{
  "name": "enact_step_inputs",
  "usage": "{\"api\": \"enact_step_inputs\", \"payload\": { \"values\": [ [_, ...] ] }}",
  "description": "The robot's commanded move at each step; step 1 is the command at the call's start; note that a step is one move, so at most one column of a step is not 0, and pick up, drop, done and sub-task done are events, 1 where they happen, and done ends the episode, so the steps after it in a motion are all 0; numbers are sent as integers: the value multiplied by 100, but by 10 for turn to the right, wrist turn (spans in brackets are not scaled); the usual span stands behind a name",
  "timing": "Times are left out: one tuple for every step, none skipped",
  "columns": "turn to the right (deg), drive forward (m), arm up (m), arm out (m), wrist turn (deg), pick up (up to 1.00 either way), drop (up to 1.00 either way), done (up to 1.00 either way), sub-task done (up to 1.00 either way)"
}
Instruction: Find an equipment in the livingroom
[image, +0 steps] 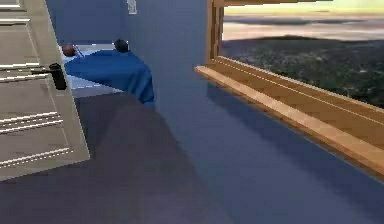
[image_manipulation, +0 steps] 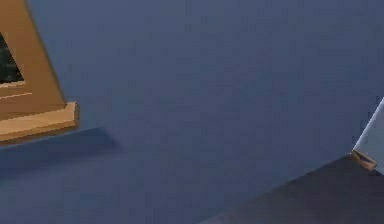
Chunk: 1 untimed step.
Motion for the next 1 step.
{"api": "enact_step_inputs", "payload": {
  "values": [
    [-210, 0, 0, 0, 0, 0, 0, 0, 0]
  ]
}}
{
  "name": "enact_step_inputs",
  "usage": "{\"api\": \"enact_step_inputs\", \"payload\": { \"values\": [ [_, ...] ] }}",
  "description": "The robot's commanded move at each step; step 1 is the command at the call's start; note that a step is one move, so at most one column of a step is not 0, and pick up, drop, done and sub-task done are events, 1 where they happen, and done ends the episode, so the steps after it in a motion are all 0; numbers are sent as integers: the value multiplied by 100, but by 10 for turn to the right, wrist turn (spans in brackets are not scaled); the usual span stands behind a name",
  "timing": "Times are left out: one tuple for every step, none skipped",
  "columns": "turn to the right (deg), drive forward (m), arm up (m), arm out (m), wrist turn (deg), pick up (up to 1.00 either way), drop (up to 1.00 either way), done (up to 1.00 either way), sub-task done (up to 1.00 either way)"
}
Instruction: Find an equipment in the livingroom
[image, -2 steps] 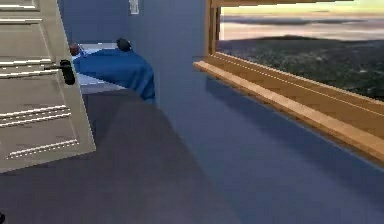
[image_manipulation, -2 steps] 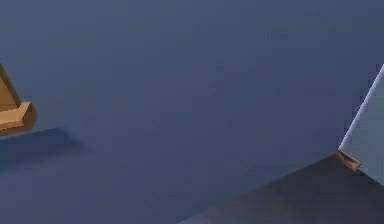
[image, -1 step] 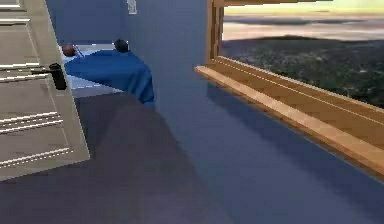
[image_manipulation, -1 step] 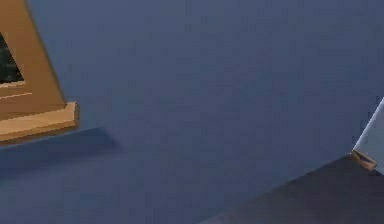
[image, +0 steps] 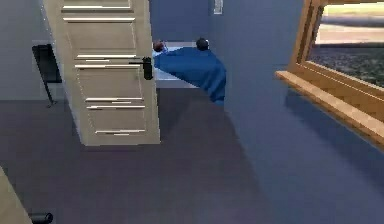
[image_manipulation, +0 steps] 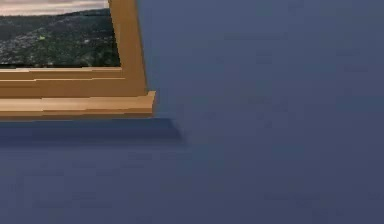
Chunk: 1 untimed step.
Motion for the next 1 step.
{"api": "enact_step_inputs", "payload": {
  "values": [
    [0, 50, 0, 0, 0, 0, 0, 0, 0]
  ]
}}
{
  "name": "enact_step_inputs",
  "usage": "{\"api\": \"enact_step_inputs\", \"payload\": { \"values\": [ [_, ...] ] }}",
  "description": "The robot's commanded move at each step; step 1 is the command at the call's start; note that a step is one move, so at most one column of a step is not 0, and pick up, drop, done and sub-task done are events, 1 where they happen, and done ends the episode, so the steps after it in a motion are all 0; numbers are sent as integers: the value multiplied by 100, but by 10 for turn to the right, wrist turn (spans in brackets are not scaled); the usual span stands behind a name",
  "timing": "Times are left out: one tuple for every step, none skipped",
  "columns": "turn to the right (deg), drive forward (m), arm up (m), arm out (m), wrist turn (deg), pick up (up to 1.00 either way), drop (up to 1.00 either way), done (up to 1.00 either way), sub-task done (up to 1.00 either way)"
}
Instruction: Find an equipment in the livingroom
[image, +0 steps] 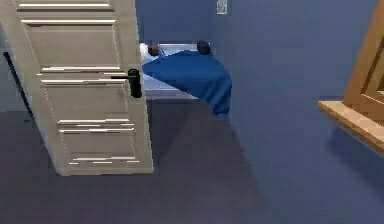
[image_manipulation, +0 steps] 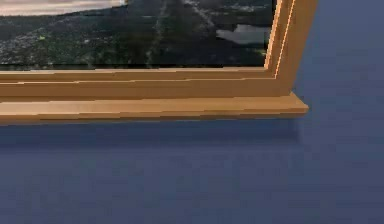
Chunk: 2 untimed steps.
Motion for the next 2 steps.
{"api": "enact_step_inputs", "payload": {
  "values": [
    [-420, 0, 0, 0, 0, 0, 0, 0, 0],
    [0, 30, 0, 0, 0, 0, 0, 0, 0]
  ]
}}
